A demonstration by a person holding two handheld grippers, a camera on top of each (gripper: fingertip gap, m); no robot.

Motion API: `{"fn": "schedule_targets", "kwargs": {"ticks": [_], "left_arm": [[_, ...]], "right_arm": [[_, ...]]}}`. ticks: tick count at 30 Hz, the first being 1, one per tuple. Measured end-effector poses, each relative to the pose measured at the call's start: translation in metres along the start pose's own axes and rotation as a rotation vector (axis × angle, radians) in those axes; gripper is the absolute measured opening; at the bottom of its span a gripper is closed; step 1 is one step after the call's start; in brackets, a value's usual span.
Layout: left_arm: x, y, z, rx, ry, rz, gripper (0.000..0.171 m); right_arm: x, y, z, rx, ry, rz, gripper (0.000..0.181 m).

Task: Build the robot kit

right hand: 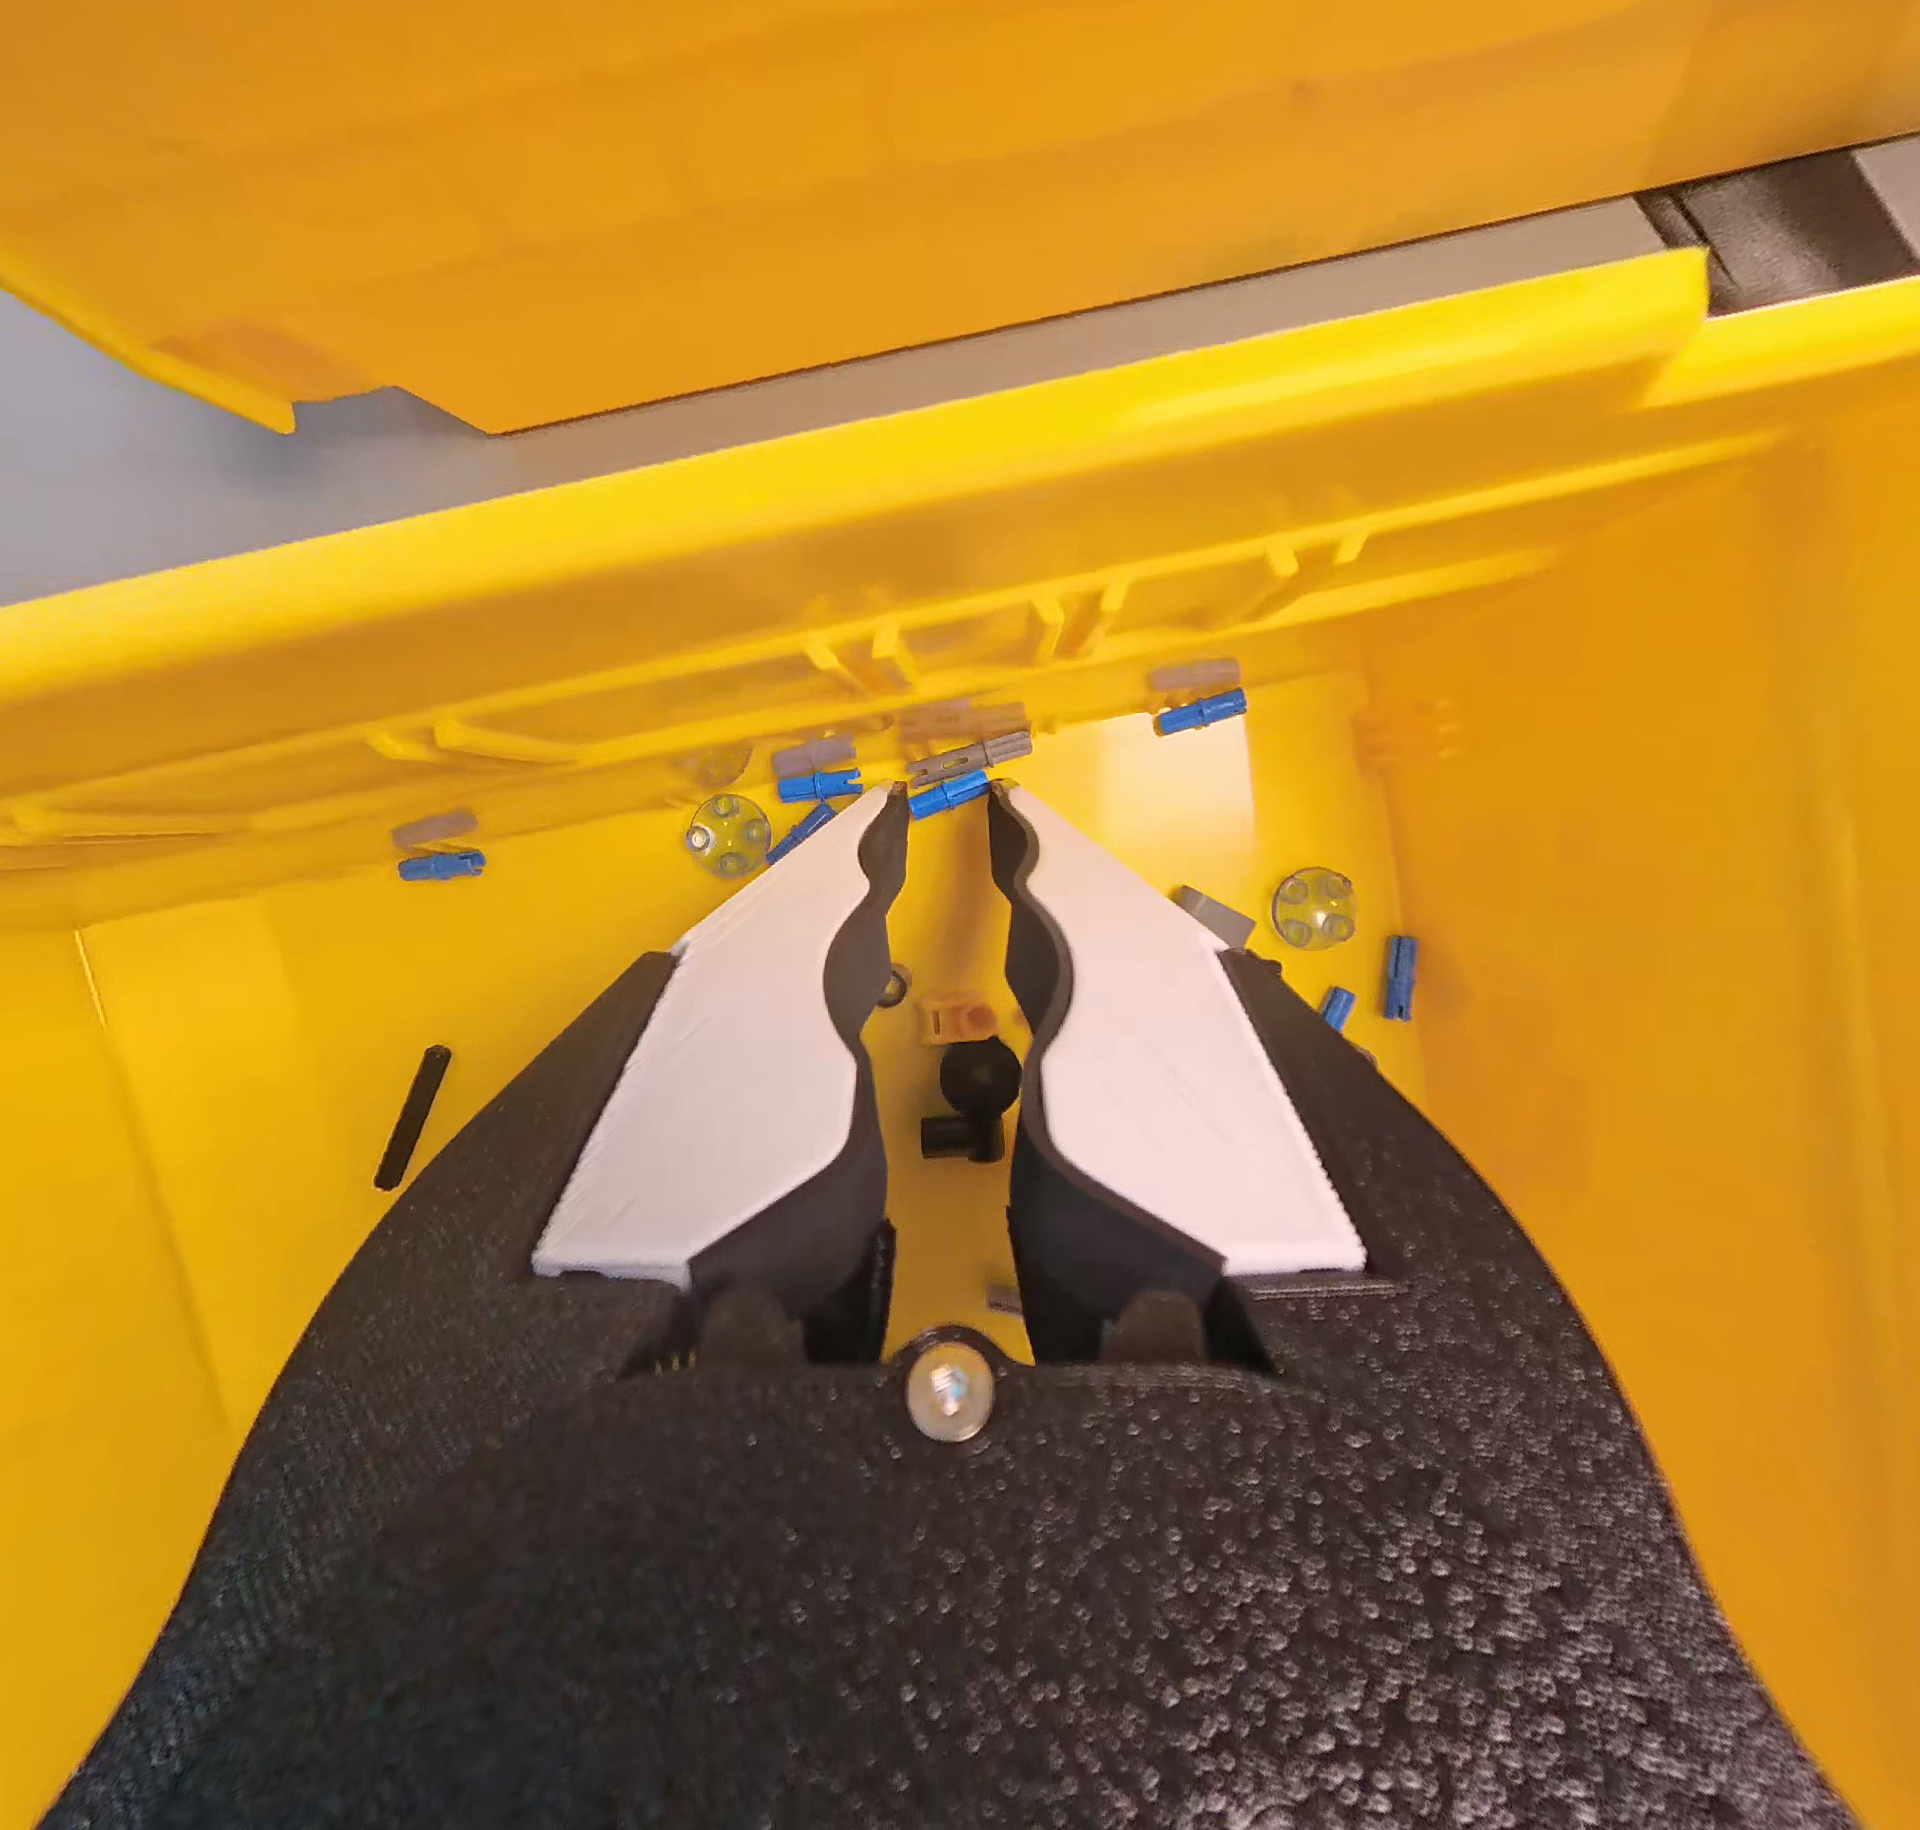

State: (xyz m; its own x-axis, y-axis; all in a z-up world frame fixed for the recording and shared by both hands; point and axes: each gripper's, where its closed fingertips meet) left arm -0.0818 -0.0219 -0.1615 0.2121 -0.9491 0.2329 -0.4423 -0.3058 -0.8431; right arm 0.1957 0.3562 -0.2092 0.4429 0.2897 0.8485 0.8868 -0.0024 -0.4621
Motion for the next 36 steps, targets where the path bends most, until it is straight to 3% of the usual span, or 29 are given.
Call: {"fn": "schedule_targets", "kwargs": {"ticks": [6, 9, 12, 14, 16, 18, 21, 24, 27, 32, 36], "left_arm": [[0.001, -0.001, -0.001, 0.006, -0.001, 0.007, 0.046], [0.001, -0.002, -0.003, 0.021, -0.005, 0.013, 0.046], [0.001, -0.003, -0.005, 0.041, -0.004, 0.013, 0.047], [0.000, -0.002, -0.006, 0.051, -0.003, 0.008, 0.047], [0.000, -0.002, -0.007, 0.059, 0.001, 0.007, 0.047], [0.001, -0.003, -0.008, 0.068, 0.005, 0.012, 0.047], [0.004, -0.004, -0.008, 0.092, 0.021, 0.018, 0.047], [0.010, -0.003, -0.007, 0.139, 0.075, 0.004, 0.048], [0.016, 0.002, -0.005, 0.179, 0.143, -0.047, 0.051], [0.026, 0.002, -0.006, 0.214, 0.203, -0.077, 0.053], [0.033, -0.004, -0.005, 0.223, 0.238, -0.063, 0.055]], "right_arm": [[0.006, 0.007, -0.005, -0.006, -0.013, 0.011, 0.015], [0.028, -0.006, -0.021, 0.031, 0.006, 0.091, 0.015], [0.069, -0.053, -0.067, 0.169, 0.042, 0.270, 0.015], [0.092, -0.095, -0.118, 0.293, 0.028, 0.411, 0.015], [0.092, -0.131, -0.176, 0.401, -0.021, 0.473, 0.015], [0.065, -0.156, -0.227, 0.485, -0.074, 0.451, 0.015], [-0.005, -0.176, -0.284, 0.477, -0.169, 0.393, 0.015], [-0.084, -0.171, -0.300, 0.436, -0.213, 0.283, 0.015], [-0.137, -0.161, -0.296, 0.419, -0.212, 0.188, 0.015], [-0.172, -0.152, -0.295, 0.443, -0.188, 0.081, 0.015], [-0.174, -0.153, -0.294, 0.474, -0.146, 0.064, 0.020]]}}
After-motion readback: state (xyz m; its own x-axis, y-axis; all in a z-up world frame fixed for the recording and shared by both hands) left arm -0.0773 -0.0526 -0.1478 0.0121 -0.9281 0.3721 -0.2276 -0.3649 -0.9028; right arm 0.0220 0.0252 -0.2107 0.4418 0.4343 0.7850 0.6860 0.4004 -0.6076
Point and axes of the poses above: each gripper's, where its closed fingertips meet, x back along the fingers, y out of its underside, z = x × y across the jaws, and after that the axes turned 15 degrees about -y, right-handed
